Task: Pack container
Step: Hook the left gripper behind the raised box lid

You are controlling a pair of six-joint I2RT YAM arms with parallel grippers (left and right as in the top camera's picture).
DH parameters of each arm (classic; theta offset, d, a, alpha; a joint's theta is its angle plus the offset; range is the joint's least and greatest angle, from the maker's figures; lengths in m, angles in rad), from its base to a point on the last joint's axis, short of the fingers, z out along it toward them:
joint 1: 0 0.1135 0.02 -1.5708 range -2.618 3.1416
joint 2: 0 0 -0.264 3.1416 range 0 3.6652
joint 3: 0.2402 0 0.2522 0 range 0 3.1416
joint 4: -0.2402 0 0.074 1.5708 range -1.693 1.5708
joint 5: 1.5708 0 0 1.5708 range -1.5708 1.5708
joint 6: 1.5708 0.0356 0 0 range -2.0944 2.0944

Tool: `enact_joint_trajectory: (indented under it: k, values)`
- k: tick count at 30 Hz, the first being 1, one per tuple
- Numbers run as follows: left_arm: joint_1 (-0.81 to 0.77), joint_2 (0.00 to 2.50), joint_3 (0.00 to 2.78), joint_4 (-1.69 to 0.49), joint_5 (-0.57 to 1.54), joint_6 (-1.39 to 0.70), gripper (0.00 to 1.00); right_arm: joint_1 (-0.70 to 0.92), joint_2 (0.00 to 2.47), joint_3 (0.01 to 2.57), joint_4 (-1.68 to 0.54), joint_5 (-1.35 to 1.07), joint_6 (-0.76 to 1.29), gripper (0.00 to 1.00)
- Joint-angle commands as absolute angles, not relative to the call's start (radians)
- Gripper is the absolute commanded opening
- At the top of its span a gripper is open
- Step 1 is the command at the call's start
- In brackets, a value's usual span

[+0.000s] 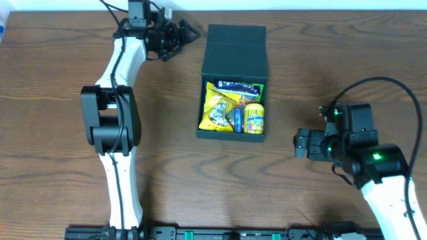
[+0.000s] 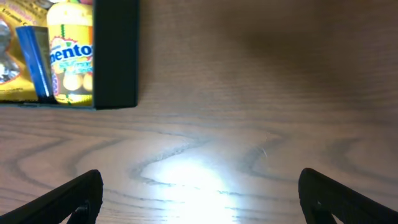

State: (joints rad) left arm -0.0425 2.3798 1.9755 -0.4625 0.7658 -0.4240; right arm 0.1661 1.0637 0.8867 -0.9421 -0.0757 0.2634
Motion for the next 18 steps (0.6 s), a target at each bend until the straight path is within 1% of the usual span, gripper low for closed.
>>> enact_joint_trajectory:
  k: [1,18]
  values:
    - [-0.07,2.412,2.001,-0.458,0.716,-0.435,0.96,0.191,1.074,0.888,-0.926,-0.083,0.276,0.99]
    - [-0.143,2.417,2.0,-0.496,0.707,-0.442,0.95,0.198,1.074,0.888,-0.92,-0.057,0.272,0.99]
